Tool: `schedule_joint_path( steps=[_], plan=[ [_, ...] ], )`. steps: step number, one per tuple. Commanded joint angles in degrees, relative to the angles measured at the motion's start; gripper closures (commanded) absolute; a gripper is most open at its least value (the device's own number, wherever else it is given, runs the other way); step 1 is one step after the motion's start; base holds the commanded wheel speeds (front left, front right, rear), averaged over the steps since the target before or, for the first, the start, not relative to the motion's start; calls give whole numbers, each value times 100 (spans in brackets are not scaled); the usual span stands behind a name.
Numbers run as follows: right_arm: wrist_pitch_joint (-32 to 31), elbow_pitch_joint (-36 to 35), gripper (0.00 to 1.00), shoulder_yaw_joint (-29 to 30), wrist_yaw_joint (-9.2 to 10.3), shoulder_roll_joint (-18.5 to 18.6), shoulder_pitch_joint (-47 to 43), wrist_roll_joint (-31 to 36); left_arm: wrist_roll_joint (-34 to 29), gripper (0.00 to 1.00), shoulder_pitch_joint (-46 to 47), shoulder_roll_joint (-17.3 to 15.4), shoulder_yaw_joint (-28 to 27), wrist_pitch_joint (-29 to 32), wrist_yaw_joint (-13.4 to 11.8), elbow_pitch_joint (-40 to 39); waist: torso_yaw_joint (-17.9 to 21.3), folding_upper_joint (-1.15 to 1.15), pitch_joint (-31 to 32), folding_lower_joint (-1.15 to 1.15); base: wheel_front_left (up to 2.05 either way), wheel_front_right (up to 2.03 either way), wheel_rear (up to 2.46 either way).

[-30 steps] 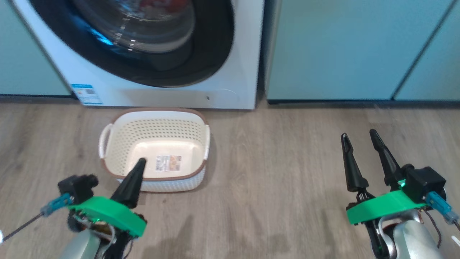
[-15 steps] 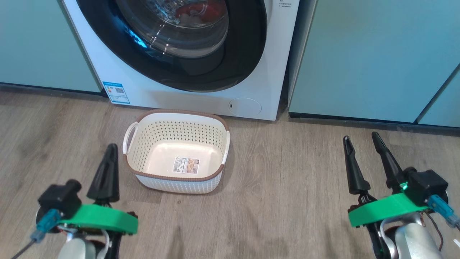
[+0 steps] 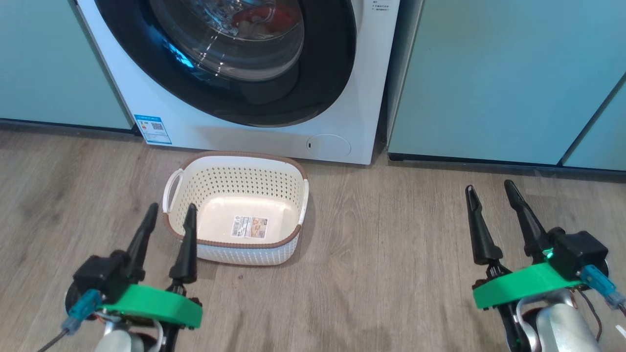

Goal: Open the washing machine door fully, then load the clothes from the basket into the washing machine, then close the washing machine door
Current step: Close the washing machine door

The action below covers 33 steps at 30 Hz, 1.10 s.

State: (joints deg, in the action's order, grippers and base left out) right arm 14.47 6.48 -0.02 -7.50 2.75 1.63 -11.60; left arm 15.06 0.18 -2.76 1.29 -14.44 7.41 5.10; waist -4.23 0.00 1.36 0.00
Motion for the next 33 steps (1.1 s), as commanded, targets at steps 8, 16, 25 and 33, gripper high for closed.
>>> schedule_joint_path(
  steps=[8,16,25,33],
  plan=[
    [52,-162,0,-137,1,13,90,-32,-33,0,139,-12,-29,-55,7,-125,8,0,18,0,0,0,0],
    [52,-145,0,-63,1,13,120,-42,-81,0,175,-12,4,-55,7,-82,22,0,-16,0,0,0,0],
    [52,-126,0,60,1,13,150,-28,-105,0,201,-12,15,-55,7,-56,25,0,-55,0,0,0,0],
    [52,-129,0,67,1,13,161,-35,-107,0,221,-12,57,-56,7,-31,5,0,-76,0,0,0,0]
  ],
)
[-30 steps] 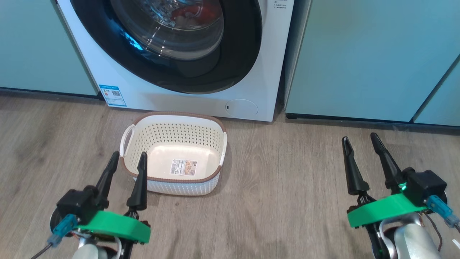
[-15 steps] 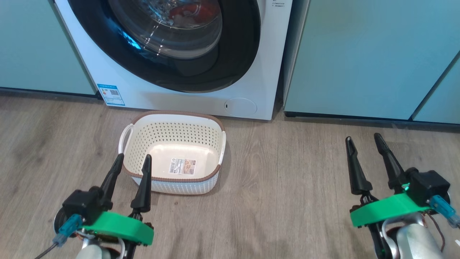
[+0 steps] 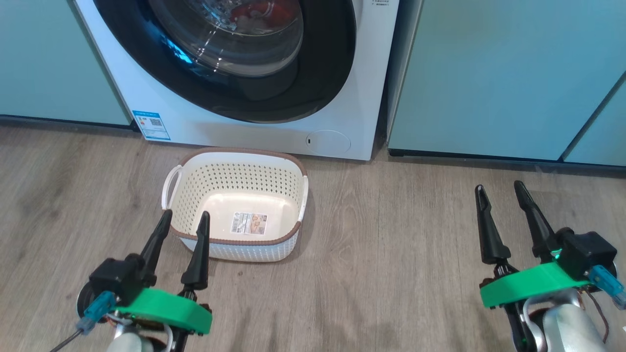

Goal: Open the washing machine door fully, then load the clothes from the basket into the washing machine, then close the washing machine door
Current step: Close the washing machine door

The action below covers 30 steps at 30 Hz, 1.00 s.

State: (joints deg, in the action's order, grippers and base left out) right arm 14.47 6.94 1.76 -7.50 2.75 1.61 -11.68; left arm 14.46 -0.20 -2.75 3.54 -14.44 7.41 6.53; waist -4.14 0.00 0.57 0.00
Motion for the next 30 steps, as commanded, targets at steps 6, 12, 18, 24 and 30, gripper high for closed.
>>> schedule_joint_path(
  steps=[6,12,18,24,30],
  plan=[
    [52,-170,0,-113,1,13,152,-34,-47,0,257,-13,-159,-56,7,-175,-19,0,18,0,0,0,0],
    [52,-169,0,-121,1,13,147,-37,-54,0,252,-13,-160,-56,7,-183,-23,0,23,0,0,0,0],
    [52,-177,0,-121,1,13,148,-43,-57,0,261,-13,-157,-56,8,-181,-29,0,7,0,0,0,0],
    [52,-294,100,-97,1,13,171,-53,-52,0,302,-13,-103,-56,8,-192,-101,0,-102,0,0,0,0],
    [52,-525,100,-430,1,13,463,214,-6,0,465,-13,-6,-56,8,-297,-271,0,-548,0,0,0,0]
  ],
)
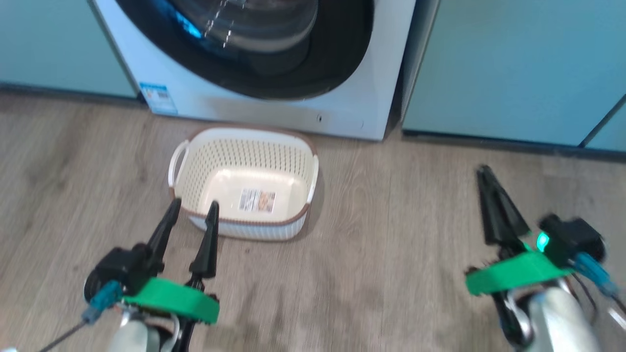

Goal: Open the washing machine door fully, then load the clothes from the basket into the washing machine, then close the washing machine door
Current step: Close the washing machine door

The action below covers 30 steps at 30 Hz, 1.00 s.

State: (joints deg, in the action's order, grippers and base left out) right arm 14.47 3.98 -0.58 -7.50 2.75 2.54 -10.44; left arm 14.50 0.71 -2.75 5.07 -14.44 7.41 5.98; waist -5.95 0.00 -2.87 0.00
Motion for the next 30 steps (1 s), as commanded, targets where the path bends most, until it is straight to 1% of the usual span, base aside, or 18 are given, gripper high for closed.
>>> schedule_joint_path(
  steps=[1,4,8,13,17,20,21,23,27,28,30],
  plan=[
    [52,-243,100,-305,1,18,481,162,5,0,426,-13,-142,-56,8,-265,-123,0,-295,0,0,0,0],
    [52,-218,100,-741,1,188,904,275,47,0,603,-13,-60,-56,8,-337,-250,0,-665,0,0,0,0],
    [52,21,100,-1355,1,605,1695,270,142,0,890,-13,76,-56,8,-415,-469,0,-1163,0,0,0,0],
    [40,497,100,-2119,1,1150,2933,158,365,0,1239,-13,263,-56,-8,-507,-825,0,-1759,0,0,0,0],
    [-44,985,100,-2654,1,1525,4032,47,587,0,1461,-13,379,-56,-106,-605,-1122,0,-2173,0,0,0,0],
    [-91,1419,100,-2889,1,1675,4830,-144,706,0,1578,-13,445,-56,-142,-657,-1307,0,-2417,0,0,0,0],
    [-98,1742,100,-3035,1,1767,5332,-235,750,0,1632,-13,490,-56,-148,-670,-1400,0,-2542,0,0,0,0],
    [-95,2102,100,-3150,1,1849,5785,-264,792,0,1670,-13,526,-56,-160,-678,-1480,0,-2644,0,0,0,0],
    [-100,2896,100,-3153,1,1906,6489,-222,858,0,1731,-13,600,-56,-184,-686,-1600,0,-2768,0,0,0,0],
    [-100,2896,100,-3153,1,1906,6489,-222,858,0,1731,-13,600,-56,-184,-686,-1600,0,-2768,0,0,0,0],
    [-85,3219,100,-3196,1,1903,6746,-198,883,0,1764,-13,641,-56,-196,-692,-1647,0,-2807,0,0,0,0]
  ],
)
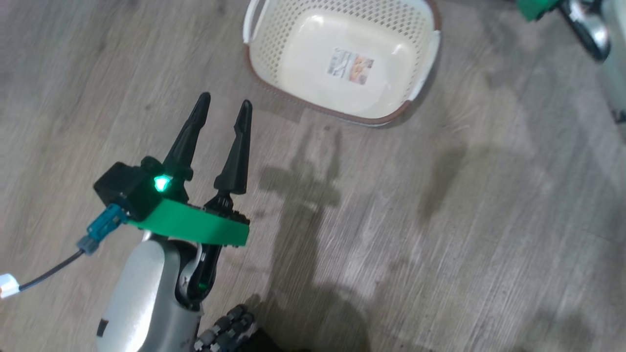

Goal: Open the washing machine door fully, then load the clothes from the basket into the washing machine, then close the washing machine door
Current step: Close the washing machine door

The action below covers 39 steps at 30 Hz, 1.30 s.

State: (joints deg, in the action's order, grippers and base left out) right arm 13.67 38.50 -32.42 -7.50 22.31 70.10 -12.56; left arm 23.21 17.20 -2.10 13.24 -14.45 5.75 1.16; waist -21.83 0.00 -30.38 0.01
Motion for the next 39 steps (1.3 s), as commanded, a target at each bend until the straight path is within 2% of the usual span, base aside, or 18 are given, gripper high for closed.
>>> schedule_joint_path(
  steps=[1,10,23,30,35,39],
  plan=[
    [6,-87,100,-39,1,-46,102,26,22,0,125,-77,-156,-55,-42,-216,-81,0,-67,-1,0,0,0],
    [63,1137,100,257,1,-54,861,344,171,0,55,-77,-1,-55,-128,-251,-161,0,-167,-1,0,0,0],
    [66,2343,100,1172,1,-194,1861,1220,250,0,170,-77,54,-55,-125,-288,-219,0,-394,-1,0,0,0],
    [96,2629,100,1799,1,-291,2111,1659,292,0,226,-77,69,-55,-135,-255,-248,0,-408,-1,0,0,0],
    [124,2618,100,2053,1,-521,1806,1891,307,0,147,-77,-85,-55,-150,-195,-99,0,-156,-1,0,0,0],
    [130,2324,100,2091,1,-706,1336,1944,223,0,97,-77,-193,-55,-115,-127,97,0,175,-1,0,0,0]
  ],
)
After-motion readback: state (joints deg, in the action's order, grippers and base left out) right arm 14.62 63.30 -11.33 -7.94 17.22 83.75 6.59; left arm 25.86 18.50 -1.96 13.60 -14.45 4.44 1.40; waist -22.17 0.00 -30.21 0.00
